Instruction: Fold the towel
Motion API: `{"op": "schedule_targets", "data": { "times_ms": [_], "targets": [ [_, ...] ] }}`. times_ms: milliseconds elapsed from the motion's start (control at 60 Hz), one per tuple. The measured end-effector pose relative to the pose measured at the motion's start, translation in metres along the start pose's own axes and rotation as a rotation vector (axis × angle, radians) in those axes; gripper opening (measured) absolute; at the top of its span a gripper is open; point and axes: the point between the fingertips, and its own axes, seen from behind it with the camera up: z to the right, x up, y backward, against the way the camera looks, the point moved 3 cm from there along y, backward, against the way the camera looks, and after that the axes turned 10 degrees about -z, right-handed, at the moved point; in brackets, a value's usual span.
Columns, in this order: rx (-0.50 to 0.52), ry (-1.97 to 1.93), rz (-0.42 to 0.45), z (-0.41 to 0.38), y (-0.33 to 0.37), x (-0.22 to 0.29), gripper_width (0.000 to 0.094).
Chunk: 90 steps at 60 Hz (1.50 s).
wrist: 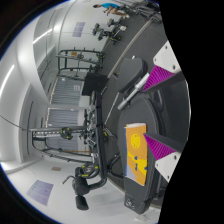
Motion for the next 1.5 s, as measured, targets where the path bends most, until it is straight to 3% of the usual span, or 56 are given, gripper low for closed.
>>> {"op": "schedule_targets", "data": {
  "times_ms": [250,900,1150,1500],
  "targets": [
    [0.054,0.041,-0.001,-0.037,0.010,0.004,0.0851],
    [0.311,0.188,0.010,-0.296,0.005,0.012,0.0853],
    [0.363,0.212,-0.040,-0.380,-0.065,0.009,0.0852],
    [0.322,0.226,-0.171,-0.424,-0.197,-0.009,0.0828]
  ]
}}
